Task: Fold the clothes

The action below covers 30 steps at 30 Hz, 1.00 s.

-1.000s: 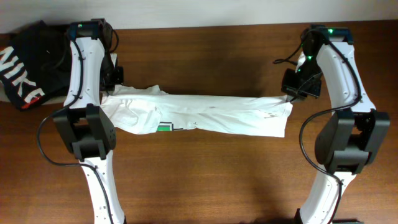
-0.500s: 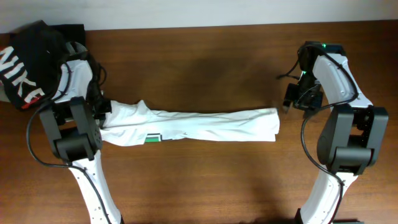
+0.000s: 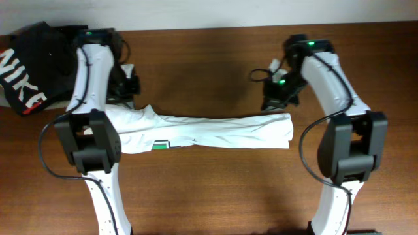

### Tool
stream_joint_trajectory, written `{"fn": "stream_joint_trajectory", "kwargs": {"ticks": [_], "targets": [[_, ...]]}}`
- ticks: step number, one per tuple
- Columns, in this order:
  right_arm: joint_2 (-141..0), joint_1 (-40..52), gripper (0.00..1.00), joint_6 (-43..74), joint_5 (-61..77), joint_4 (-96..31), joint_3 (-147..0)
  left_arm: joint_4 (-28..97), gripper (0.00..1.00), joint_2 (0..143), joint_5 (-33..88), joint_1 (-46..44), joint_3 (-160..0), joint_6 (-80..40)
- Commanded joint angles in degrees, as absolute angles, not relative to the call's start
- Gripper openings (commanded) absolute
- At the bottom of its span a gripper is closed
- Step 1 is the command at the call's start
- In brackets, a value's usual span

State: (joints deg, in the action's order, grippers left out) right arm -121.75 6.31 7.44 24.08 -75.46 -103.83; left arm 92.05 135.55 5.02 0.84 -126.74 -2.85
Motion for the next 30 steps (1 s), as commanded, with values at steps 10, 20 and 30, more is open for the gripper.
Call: {"fn": "stream_joint_trajectory", "kwargs": {"ticks": [10,20,30], "targets": [[-120.3,-2.0,0.04,12.5,14.5,-60.6,-79.7,74.8,0.05,134.3,3.0,6.4,-97.9,-4.1],[-119.2,-9.8,0.58,10.2,12.5,-81.8,-104.8,78.9,0.38,119.7,3.1,9.2,-109.2,-4.9],[-119.3,-9.0,0.99,-1.5,31.4,-61.6,-73.6,79.3,0.98,120.0,3.2,9.2,-108.8,-4.9]]}}
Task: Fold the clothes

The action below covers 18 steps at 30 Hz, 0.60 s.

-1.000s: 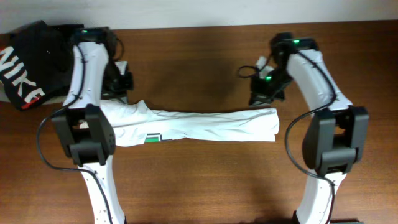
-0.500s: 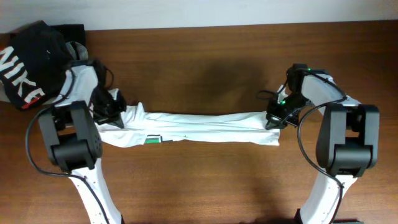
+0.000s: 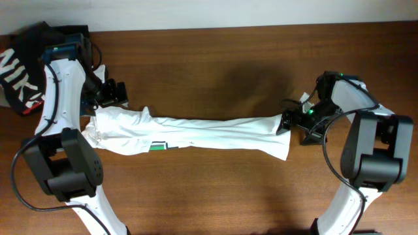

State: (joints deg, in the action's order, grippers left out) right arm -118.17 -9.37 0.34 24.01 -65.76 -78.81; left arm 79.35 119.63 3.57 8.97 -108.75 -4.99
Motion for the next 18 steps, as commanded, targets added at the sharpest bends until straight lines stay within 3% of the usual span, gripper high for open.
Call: {"fn": "stream_joint_trajectory", "kwargs": {"ticks": [1,4,10,11,14,15,18], "targets": [[-119.3,-8.9,1.0,-1.5,34.8,-57.9,-70.2,79.1,0.98,120.0,3.3,9.2,-108.8,-5.0],[-119.3,-8.0,0.94,-0.3,38.4,-53.6,-67.3,78.9,0.98,120.0,4.3,9.2,-108.8,-4.9],[-119.3,-0.8,0.69,9.5,38.4,-45.3,-66.5,78.0,0.98,120.0,8.2,9.1,-108.8,-5.0],[-119.3,0.2,0.62,9.5,38.3,-44.6,-66.5,78.1,0.98,120.0,8.2,9.0,-108.8,-5.0],[-119.3,0.6,0.09,9.6,37.9,-44.5,-66.5,78.5,0.98,120.0,8.2,8.2,-108.8,-5.0],[-119.3,0.6,0.04,9.6,37.9,-44.5,-66.5,78.4,0.98,120.0,8.2,7.7,-108.8,-5.0],[-119.3,0.6,0.04,9.6,38.0,-44.6,-66.5,78.2,0.98,120.0,8.1,6.9,-108.8,-5.0]]}}
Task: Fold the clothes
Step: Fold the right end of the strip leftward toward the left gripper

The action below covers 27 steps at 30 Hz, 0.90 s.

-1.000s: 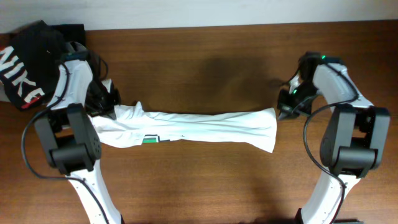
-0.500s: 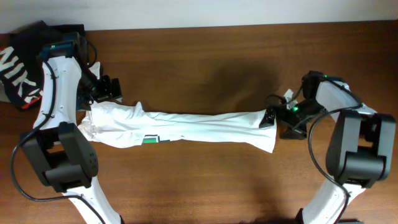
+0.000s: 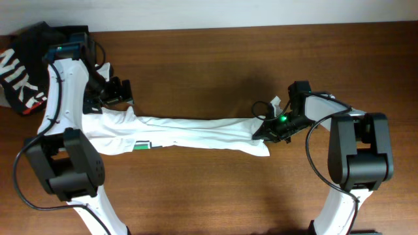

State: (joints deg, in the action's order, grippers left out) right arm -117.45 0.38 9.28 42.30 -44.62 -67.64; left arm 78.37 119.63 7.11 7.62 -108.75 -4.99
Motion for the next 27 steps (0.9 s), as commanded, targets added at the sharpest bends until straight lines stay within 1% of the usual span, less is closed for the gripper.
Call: {"fn": "stream_joint_trajectory", "kwargs": {"ticks": [1,3,9,11,13,16,18,20,21,24,27], "targets": [[-119.3,0.1,0.04,9.6,38.0,-45.0,-66.5,78.3,0.98,120.0,8.1,6.6,-108.8,-4.9],[-119.2,-2.1,0.04,9.5,37.9,-45.8,-66.5,78.3,0.98,120.0,8.1,6.5,-108.8,-4.9],[-114.0,-16.2,0.04,4.4,35.2,-54.3,-66.5,78.0,0.98,120.0,7.5,6.5,-108.8,-4.9],[-109.2,-18.2,0.04,4.5,34.9,-55.9,-66.6,77.6,0.98,120.0,7.5,6.5,-108.8,-4.9],[-103.4,-17.7,0.04,4.6,34.8,-57.3,-66.8,77.2,0.98,120.1,7.6,6.5,-108.8,-4.9],[-94.3,-10.2,0.04,9.8,32.3,-57.2,-66.9,76.3,0.98,120.6,7.6,6.5,-108.8,-4.9],[-93.3,-3.5,0.04,13.2,32.3,-54.8,-66.9,76.3,0.98,121.3,7.6,6.5,-108.8,-4.9],[-93.9,5.6,0.04,20.2,30.9,-48.3,-66.9,76.3,0.98,122.5,7.7,6.5,-108.8,-4.9],[-94.0,11.4,0.04,24.7,29.2,-41.8,-66.9,76.6,0.98,123.0,7.7,6.5,-108.8,-4.9],[-94.1,18.7,0.04,30.4,23.4,-33.5,-66.9,76.6,0.98,123.3,7.7,6.5,-108.8,-4.9],[-96.1,25.7,0.04,32.4,18.6,-26.7,-66.9,76.6,0.98,123.3,7.7,6.5,-108.8,-4.9]]}}
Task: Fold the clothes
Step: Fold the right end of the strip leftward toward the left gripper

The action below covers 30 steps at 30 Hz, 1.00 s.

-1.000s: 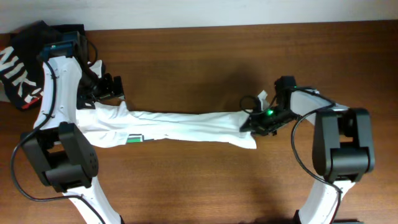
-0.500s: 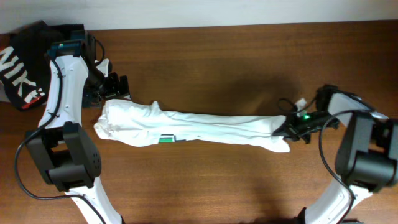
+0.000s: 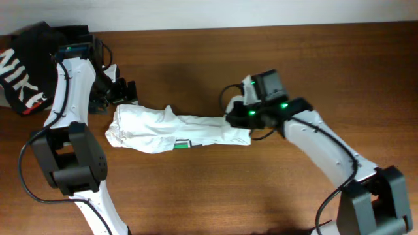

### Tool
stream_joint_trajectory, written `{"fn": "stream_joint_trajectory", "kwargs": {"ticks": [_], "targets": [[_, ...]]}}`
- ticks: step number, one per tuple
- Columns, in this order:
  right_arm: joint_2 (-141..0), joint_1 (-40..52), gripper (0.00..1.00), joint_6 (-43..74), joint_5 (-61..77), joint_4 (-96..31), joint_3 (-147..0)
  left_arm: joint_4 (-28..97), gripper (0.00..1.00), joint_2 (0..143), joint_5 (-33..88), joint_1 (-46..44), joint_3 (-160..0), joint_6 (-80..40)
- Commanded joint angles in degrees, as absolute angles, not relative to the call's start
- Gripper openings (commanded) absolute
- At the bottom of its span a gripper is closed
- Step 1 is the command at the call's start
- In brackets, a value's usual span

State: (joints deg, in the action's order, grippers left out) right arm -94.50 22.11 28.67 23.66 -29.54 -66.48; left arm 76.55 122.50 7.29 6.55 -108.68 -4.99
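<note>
A white garment [image 3: 170, 129] with a small green mark lies bunched across the middle of the brown table [image 3: 196, 189]. My right gripper [image 3: 231, 120] sits at the garment's right end, shut on the cloth there, and that end is pulled in toward the centre. My left gripper [image 3: 119, 95] hovers at the garment's upper left corner. Its fingers are dark against the wood, and whether they pinch the cloth does not show.
A black garment [image 3: 26, 62] with white and red lettering is heaped at the far left corner, just behind the left arm. The table's back edge meets a pale wall [image 3: 209, 12].
My right gripper has moved left and toward the back with the garment's right end, so the garment is shorter and more bunched. The left end has shifted slightly right with the left gripper.
The garment first lay stretched out, with both grippers behind it. Then each gripper stood at one end, the right one off the right tip. The right gripper then held that end closer in, and now the end is near the table's centre.
</note>
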Motion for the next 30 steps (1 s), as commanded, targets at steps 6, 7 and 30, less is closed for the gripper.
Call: {"fn": "stream_joint_trajectory", "kwargs": {"ticks": [6,7,30], "targets": [[-106.1,31.2,0.04,35.3,20.1,-16.0,-66.9,76.9,0.98,123.3,7.7,6.5,-108.8,-4.9],[-106.3,31.4,0.04,35.6,20.6,-14.9,-66.9,77.0,0.98,123.3,7.7,6.5,-108.8,-4.9],[-105.2,28.4,0.54,35.6,31.7,-10.3,-68.3,77.5,0.98,123.3,7.7,6.5,-108.8,-4.9]]}}
